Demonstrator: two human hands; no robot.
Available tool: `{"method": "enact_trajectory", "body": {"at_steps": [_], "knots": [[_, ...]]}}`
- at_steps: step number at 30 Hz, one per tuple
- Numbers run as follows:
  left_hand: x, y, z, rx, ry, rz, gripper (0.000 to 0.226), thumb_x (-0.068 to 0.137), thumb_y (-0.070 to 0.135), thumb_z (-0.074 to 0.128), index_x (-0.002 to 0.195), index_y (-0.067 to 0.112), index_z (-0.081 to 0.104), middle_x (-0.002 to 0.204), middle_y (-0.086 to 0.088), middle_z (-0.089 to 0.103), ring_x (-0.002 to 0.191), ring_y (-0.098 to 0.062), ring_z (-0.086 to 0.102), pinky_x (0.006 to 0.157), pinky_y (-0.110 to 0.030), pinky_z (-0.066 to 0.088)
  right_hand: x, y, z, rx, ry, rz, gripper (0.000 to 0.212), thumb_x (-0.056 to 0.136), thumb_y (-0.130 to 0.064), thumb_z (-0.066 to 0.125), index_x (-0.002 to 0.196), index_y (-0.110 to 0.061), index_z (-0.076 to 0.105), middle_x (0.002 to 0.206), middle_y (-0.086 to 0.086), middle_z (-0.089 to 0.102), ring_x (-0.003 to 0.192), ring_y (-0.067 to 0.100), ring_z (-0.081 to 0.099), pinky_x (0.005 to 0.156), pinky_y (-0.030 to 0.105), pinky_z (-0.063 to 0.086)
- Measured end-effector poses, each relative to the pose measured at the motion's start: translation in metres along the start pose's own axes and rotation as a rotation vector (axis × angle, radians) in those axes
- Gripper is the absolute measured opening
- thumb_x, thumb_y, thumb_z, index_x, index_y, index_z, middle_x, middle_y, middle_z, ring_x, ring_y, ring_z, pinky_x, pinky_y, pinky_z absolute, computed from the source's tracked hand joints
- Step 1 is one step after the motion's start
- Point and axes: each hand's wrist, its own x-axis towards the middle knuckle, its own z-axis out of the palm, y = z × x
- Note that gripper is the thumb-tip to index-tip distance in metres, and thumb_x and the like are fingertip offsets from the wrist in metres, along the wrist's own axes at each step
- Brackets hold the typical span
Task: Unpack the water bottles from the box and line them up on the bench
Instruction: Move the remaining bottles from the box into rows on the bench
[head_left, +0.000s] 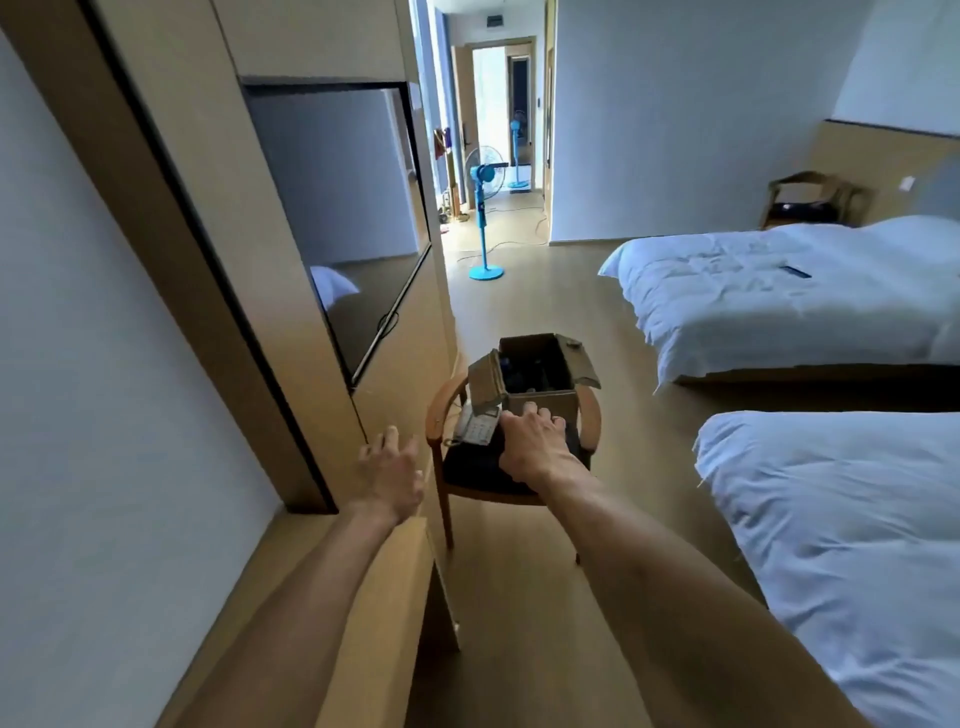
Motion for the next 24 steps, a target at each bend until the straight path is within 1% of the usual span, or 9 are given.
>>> {"method": "enact_trajectory", "body": {"at_steps": [2, 5, 8, 11, 13, 15, 18, 20, 24], "knots": [[0.036, 0.019, 0.005, -0.016, 0.002, 0.032, 0.046, 0.09, 0.03, 0.057, 0.135, 0.022, 0.05, 0.145, -0.016, 0.042, 0.128, -0.031, 0.046, 0.104, -0.044, 0.038, 0.027, 0.023, -0.001, -0.014, 0.007, 0.053, 0.047, 0.08, -0.024, 0.066, 0.124, -0.019, 0.053, 0.122, 0.015, 0.048, 0.116, 0.037, 0.047, 0.099, 0.05, 0.037], [0.092, 0.035, 0.016, -0.046, 0.004, 0.099, 0.049, 0.087, 0.025, 0.058, 0.135, 0.021, 0.051, 0.14, -0.017, 0.047, 0.124, -0.033, 0.05, 0.103, -0.046, 0.042, 0.074, 0.047, 0.001, -0.01, 0.006, 0.104, 0.048, 0.08, -0.026, 0.066, 0.126, -0.019, 0.053, 0.126, 0.016, 0.047, 0.119, 0.036, 0.046, 0.1, 0.05, 0.038], [0.149, 0.041, 0.028, -0.079, -0.004, 0.143, 0.048, 0.085, 0.024, 0.057, 0.132, 0.019, 0.052, 0.131, -0.015, 0.053, 0.114, -0.031, 0.056, 0.096, -0.044, 0.047, 0.122, 0.064, 0.004, -0.014, -0.002, 0.137, 0.048, 0.082, -0.025, 0.064, 0.128, -0.019, 0.053, 0.127, 0.015, 0.048, 0.12, 0.036, 0.046, 0.101, 0.05, 0.038], [0.218, 0.049, 0.053, -0.105, -0.092, 0.179, 0.054, 0.089, 0.023, 0.054, 0.141, 0.015, 0.045, 0.136, -0.017, 0.049, 0.119, -0.032, 0.054, 0.102, -0.046, 0.045, 0.186, 0.081, 0.019, 0.018, -0.029, 0.22, 0.043, 0.085, -0.023, 0.06, 0.127, -0.02, 0.054, 0.127, 0.014, 0.048, 0.12, 0.035, 0.045, 0.101, 0.047, 0.037], [0.23, 0.053, 0.052, -0.149, -0.112, 0.16, 0.048, 0.091, 0.022, 0.054, 0.138, 0.014, 0.047, 0.138, -0.018, 0.048, 0.123, -0.033, 0.052, 0.104, -0.047, 0.044, 0.196, 0.085, 0.017, 0.032, -0.023, 0.224, 0.042, 0.086, -0.023, 0.059, 0.127, -0.02, 0.053, 0.127, 0.015, 0.048, 0.12, 0.035, 0.046, 0.1, 0.046, 0.038], [0.239, 0.057, 0.054, -0.151, -0.112, 0.13, 0.044, 0.091, 0.024, 0.055, 0.135, 0.016, 0.049, 0.138, -0.018, 0.047, 0.122, -0.033, 0.051, 0.101, -0.046, 0.045, 0.206, 0.087, 0.016, 0.011, 0.019, 0.181, 0.051, 0.085, -0.024, 0.062, 0.133, -0.022, 0.046, 0.127, 0.016, 0.048, 0.119, 0.037, 0.048, 0.099, 0.047, 0.039], [0.269, 0.073, 0.073, -0.14, -0.202, 0.118, 0.046, 0.092, 0.03, 0.055, 0.135, 0.019, 0.047, 0.142, -0.019, 0.041, 0.128, -0.035, 0.045, 0.103, -0.046, 0.041, 0.236, 0.101, 0.026, 0.018, 0.038, 0.216, 0.06, 0.086, -0.023, 0.062, 0.139, -0.024, 0.036, 0.126, 0.017, 0.048, 0.117, 0.037, 0.049, 0.097, 0.045, 0.04], [0.292, 0.082, 0.079, -0.156, -0.218, 0.127, 0.048, 0.093, 0.033, 0.054, 0.138, 0.019, 0.045, 0.144, -0.019, 0.039, 0.13, -0.035, 0.043, 0.106, -0.047, 0.038, 0.258, 0.108, 0.028, 0.031, 0.043, 0.242, 0.057, 0.087, -0.023, 0.059, 0.139, -0.024, 0.036, 0.125, 0.017, 0.048, 0.117, 0.037, 0.05, 0.098, 0.046, 0.039], [0.34, 0.102, 0.093, -0.169, -0.203, 0.128, 0.05, 0.093, 0.036, 0.054, 0.139, 0.019, 0.043, 0.143, -0.019, 0.041, 0.128, -0.035, 0.045, 0.106, -0.047, 0.04, 0.3, 0.125, 0.031, 0.017, 0.035, 0.216, 0.053, 0.085, -0.024, 0.06, 0.134, -0.023, 0.04, 0.124, 0.016, 0.048, 0.114, 0.037, 0.052, 0.097, 0.048, 0.039]]}}
